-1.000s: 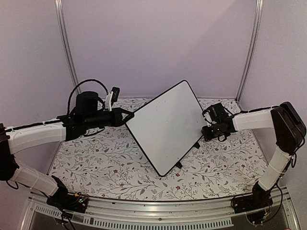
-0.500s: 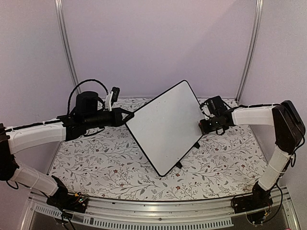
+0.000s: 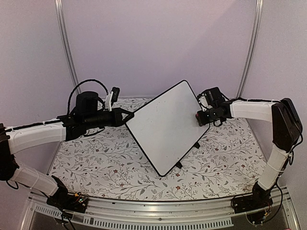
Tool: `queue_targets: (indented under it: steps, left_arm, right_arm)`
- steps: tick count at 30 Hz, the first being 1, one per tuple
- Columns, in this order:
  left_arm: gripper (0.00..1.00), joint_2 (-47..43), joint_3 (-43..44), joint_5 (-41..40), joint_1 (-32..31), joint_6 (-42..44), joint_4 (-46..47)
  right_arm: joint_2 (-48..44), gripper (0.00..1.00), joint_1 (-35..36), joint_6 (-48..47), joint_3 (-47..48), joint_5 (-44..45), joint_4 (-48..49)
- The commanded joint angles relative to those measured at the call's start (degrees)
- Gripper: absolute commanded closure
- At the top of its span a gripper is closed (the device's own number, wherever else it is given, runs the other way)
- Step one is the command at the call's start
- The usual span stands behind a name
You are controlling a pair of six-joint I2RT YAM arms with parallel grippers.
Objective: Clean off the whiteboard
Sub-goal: Erase the whiteboard on the whiteboard stand.
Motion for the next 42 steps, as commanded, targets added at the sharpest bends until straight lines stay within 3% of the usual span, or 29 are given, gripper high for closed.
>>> queue_targets:
  steps: [1, 12, 19, 42]
  left_arm:
    - [1.00, 1.6, -0.3, 7.7, -2.2, 6.2, -2.8]
    - [1.00, 1.7, -0.2, 7.9, -2.3, 6.0, -2.8]
    - [1.00, 1.4, -0.3, 7.8, -2.2, 6.0, -2.8]
    - [1.00, 1.1, -0.2, 8.1, -2.3, 6.2, -2.9]
  right_arm:
    - [1.5, 0.78, 0.8, -0.8, 0.5, -3.2, 1.3]
    - [-2.3, 0.78, 1.1, 1.4, -12.0, -4.1, 6.1]
    - [-3.6, 0.78, 1.1, 1.9, -14.7, -3.9, 7.0]
    - [4.3, 0.77, 0.9, 1.0, 6.6, 0.8, 1.0]
